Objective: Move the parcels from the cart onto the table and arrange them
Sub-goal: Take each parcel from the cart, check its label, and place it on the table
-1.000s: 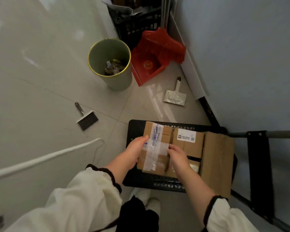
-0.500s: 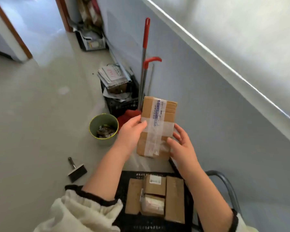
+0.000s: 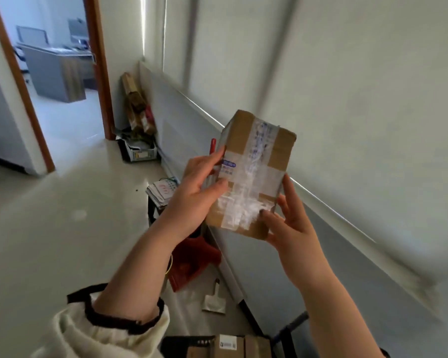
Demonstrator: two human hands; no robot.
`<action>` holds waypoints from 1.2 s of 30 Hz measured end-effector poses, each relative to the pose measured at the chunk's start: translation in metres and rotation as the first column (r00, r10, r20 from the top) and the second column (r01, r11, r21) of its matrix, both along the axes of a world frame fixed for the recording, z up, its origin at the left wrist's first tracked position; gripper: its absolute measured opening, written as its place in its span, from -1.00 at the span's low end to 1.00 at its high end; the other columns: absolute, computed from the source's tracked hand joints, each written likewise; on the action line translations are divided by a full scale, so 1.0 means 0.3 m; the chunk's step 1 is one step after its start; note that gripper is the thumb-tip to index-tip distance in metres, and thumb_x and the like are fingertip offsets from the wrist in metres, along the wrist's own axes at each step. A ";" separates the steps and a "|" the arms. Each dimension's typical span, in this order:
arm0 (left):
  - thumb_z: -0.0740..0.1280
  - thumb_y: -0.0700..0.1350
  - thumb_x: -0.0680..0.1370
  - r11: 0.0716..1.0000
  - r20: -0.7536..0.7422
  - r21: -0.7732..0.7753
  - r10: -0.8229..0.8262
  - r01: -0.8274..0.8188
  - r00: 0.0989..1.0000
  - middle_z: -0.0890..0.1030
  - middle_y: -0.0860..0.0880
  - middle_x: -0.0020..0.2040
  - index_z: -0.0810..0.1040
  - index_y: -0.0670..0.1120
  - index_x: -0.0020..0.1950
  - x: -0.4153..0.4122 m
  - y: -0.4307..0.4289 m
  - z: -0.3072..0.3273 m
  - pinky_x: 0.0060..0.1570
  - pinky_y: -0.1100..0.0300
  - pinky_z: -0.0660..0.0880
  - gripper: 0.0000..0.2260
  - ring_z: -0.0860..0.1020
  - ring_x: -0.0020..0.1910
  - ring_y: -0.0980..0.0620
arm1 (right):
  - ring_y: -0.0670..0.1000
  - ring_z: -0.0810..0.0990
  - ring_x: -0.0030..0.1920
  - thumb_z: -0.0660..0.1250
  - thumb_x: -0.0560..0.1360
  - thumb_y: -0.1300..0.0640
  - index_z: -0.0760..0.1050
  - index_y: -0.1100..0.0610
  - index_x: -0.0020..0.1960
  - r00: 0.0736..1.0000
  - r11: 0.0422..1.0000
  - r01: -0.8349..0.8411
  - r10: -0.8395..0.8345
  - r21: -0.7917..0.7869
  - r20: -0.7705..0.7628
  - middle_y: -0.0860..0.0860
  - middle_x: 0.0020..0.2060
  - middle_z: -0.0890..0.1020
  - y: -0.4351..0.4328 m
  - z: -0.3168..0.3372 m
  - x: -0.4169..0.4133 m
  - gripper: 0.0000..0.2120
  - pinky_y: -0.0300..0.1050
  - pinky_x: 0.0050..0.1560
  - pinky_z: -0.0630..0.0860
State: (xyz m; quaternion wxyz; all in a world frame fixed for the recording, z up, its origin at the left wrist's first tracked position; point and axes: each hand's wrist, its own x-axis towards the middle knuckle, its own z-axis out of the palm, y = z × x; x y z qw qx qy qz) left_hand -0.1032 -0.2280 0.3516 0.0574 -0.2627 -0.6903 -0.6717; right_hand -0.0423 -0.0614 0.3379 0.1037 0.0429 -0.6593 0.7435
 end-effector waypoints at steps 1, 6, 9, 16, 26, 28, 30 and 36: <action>0.23 -0.15 0.58 1.000 -0.047 -0.021 -0.004 0.003 0.999 0.34 0.19 0.20 0.26 0.32 0.27 0.020 0.013 0.030 0.06 0.47 0.40 -0.58 0.37 0.20 0.36 | 0.00 0.60 0.15 0.16 0.57 0.34 0.16 -0.24 0.44 1.000 0.999 -0.001 0.001 -0.034 -0.011 -0.05 0.29 0.49 0.013 0.010 0.006 -0.38 0.13 0.09 0.57; 0.11 0.12 0.51 0.767 -0.599 -0.442 0.135 -0.466 0.789 0.39 0.09 0.40 0.36 0.10 0.40 0.144 0.149 0.136 0.31 0.00 0.26 -0.54 0.32 0.39 0.03 | 0.15 0.53 0.23 0.01 0.62 0.27 0.22 -0.06 0.46 0.985 0.887 -0.173 0.152 -0.428 -0.082 0.10 0.30 0.51 0.079 -0.002 0.007 -0.53 0.18 0.07 0.54; 0.10 0.11 0.48 0.641 -0.697 -0.514 0.075 -0.570 0.713 0.47 0.03 0.35 0.44 0.04 0.34 0.194 0.231 0.141 0.21 -0.08 0.36 -0.54 0.42 0.33 -0.05 | 0.16 0.47 0.29 0.16 0.60 0.26 0.22 0.02 0.47 0.967 0.779 -0.248 0.237 -0.576 -0.096 0.16 0.34 0.45 0.083 -0.055 0.010 -0.53 0.13 0.17 0.53; 0.05 0.13 0.51 0.723 -0.652 -0.501 0.045 -0.475 0.757 0.38 0.08 0.42 0.35 0.06 0.41 0.185 0.223 0.151 0.33 -0.01 0.22 -0.51 0.33 0.41 0.02 | 0.16 0.57 0.16 0.14 0.57 0.23 0.32 0.12 0.39 0.979 0.790 -0.201 0.176 -0.579 -0.100 0.18 0.26 0.51 0.119 -0.038 0.038 -0.61 0.13 0.02 0.56; 0.28 -0.25 0.52 0.951 0.132 0.308 -0.069 0.025 0.989 0.65 0.12 0.05 0.49 0.12 0.18 0.076 0.113 0.083 -0.04 0.15 0.59 -0.67 0.61 0.08 0.11 | -0.41 0.47 0.09 0.35 0.49 0.17 0.30 -0.21 0.38 0.893 0.782 0.434 -0.308 0.448 -0.328 -0.59 -0.01 0.43 0.060 0.179 0.103 -0.45 -0.28 0.12 0.48; 0.29 -0.28 0.51 0.946 0.128 0.323 -0.060 0.015 0.990 0.66 0.12 0.05 0.50 0.11 0.15 0.066 0.113 0.078 -0.09 0.21 0.59 -0.67 0.61 0.08 0.10 | -0.43 0.47 0.07 0.35 0.49 0.20 0.30 -0.23 0.37 0.900 0.795 0.419 -0.300 0.438 -0.316 -0.63 -0.07 0.43 0.060 0.177 0.093 -0.44 -0.25 0.16 0.49; 0.30 -0.33 0.50 0.946 0.094 0.324 -0.041 0.008 0.995 0.63 0.11 0.09 0.48 0.11 0.18 0.058 0.111 0.095 -0.11 0.26 0.58 -0.61 0.59 0.12 0.11 | -0.42 0.46 0.12 0.35 0.49 0.25 0.29 -0.30 0.32 0.905 0.816 0.398 -0.276 0.418 -0.324 -0.62 -0.04 0.45 0.072 0.178 0.085 -0.40 -0.18 0.19 0.50; 0.40 -0.34 0.41 0.966 -0.167 0.253 -0.011 0.053 0.986 0.54 -0.06 0.17 0.52 0.16 0.11 0.054 0.117 0.132 0.06 0.22 0.56 -0.56 0.57 0.13 0.15 | -0.14 0.53 0.12 0.31 0.42 0.28 0.12 -0.12 0.49 0.622 0.463 0.751 -0.259 0.470 -0.739 -0.30 0.14 0.56 0.112 0.127 0.046 -0.25 -0.55 0.00 0.38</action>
